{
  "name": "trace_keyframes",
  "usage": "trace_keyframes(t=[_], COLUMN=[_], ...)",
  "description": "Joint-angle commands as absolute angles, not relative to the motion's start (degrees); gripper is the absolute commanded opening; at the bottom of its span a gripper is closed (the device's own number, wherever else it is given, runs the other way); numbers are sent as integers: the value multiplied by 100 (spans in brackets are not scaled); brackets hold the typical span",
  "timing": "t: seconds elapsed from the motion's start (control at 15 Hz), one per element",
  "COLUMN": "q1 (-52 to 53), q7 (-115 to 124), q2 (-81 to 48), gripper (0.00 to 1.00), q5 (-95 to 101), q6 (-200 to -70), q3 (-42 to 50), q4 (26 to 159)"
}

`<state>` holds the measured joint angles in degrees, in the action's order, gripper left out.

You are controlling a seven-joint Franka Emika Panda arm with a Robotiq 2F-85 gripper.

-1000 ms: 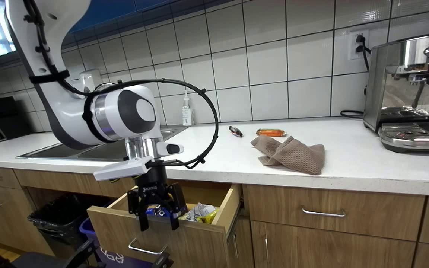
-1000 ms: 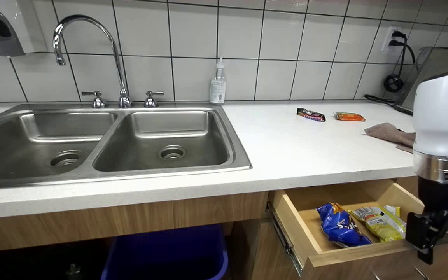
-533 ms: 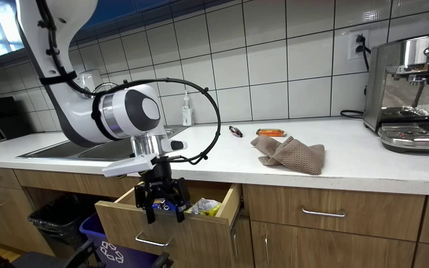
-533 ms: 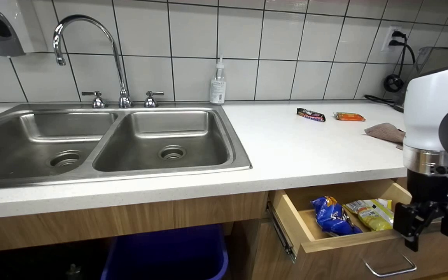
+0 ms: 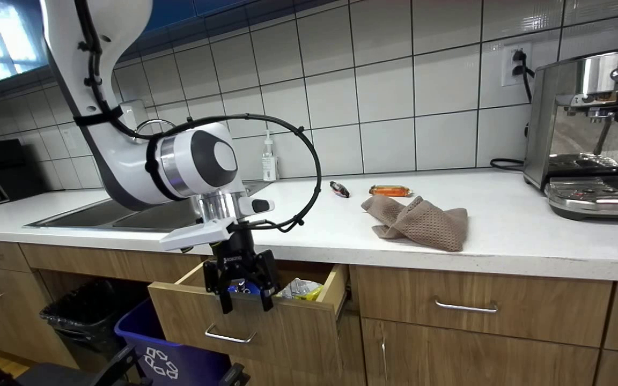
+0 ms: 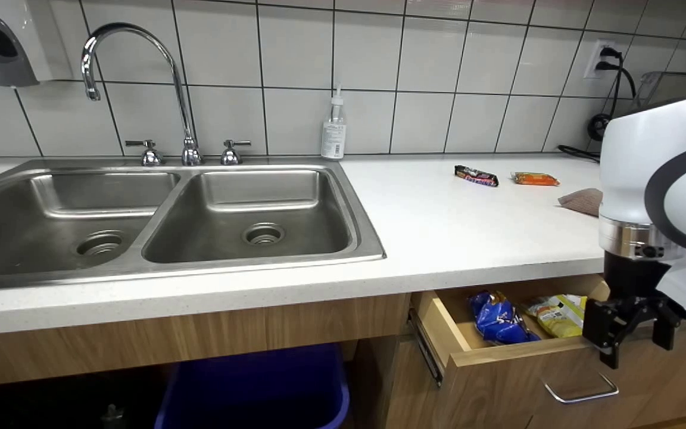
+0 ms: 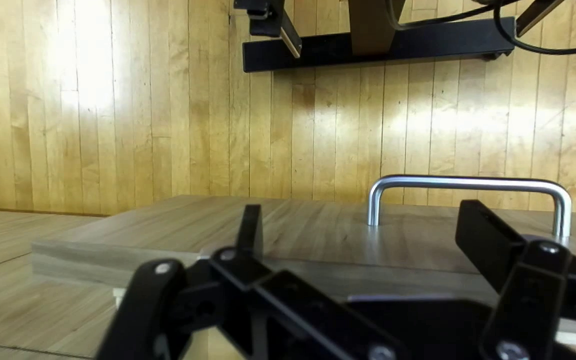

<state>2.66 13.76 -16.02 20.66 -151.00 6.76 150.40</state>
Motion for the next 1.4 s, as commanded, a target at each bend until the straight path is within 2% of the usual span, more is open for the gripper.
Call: trace_keyframes(t=[0.0, 1.33], q1=[399, 472], q7=[1610, 1602], q2=[-1921, -2545], gripper=[100, 100], q5=[2032, 1540], q6=[-15179, -15106], q3=[747, 723], q4=[14693, 13727])
